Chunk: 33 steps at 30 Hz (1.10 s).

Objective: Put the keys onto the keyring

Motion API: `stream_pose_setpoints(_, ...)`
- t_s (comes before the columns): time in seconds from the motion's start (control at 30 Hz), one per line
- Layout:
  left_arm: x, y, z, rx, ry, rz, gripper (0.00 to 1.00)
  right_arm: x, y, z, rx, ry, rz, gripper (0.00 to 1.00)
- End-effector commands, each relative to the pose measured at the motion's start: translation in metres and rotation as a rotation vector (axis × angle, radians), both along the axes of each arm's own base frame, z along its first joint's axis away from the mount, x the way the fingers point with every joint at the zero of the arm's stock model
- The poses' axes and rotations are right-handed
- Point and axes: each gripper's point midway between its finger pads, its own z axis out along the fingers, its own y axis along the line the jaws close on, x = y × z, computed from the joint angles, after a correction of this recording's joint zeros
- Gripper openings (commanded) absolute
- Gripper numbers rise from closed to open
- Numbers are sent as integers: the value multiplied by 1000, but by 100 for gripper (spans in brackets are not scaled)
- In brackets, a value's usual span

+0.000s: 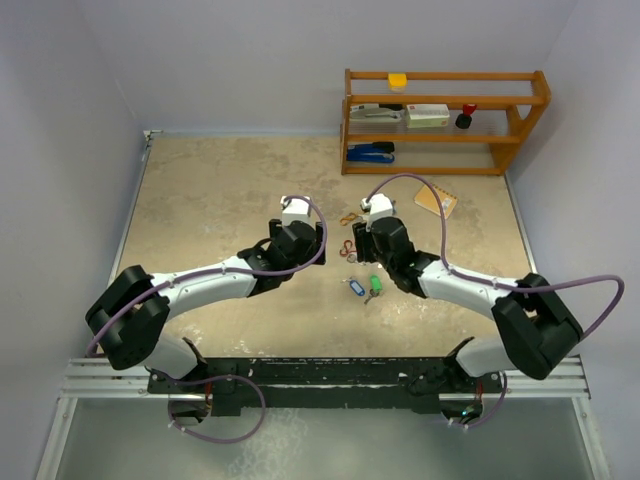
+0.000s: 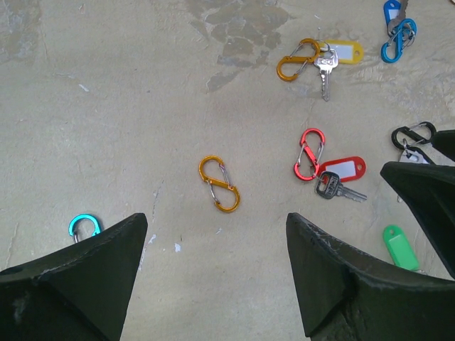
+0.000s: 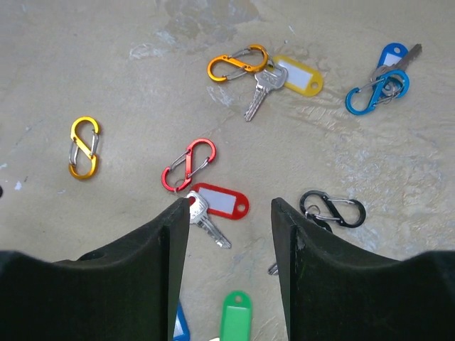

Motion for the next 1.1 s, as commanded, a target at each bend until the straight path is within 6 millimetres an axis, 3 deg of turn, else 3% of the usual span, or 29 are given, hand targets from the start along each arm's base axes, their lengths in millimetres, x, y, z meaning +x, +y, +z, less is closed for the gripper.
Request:
stream_pose_setpoints(0.0,7,0,20,-66,-50,34,76,0,2,22,64,-44,-6,53)
stream_pose_setpoints(0.4,10,6,12,-52,-40,68,76,-46,24,-11,202,166,107,49)
stream_pose_setpoints(0.83,14,18,2,-21,-21,116,76,-61,32,-42,237,293,113,42)
stream_pose_setpoints(1.07,15,19,2,-17,-21,119,76,-67,32,-49,249,319,115,40)
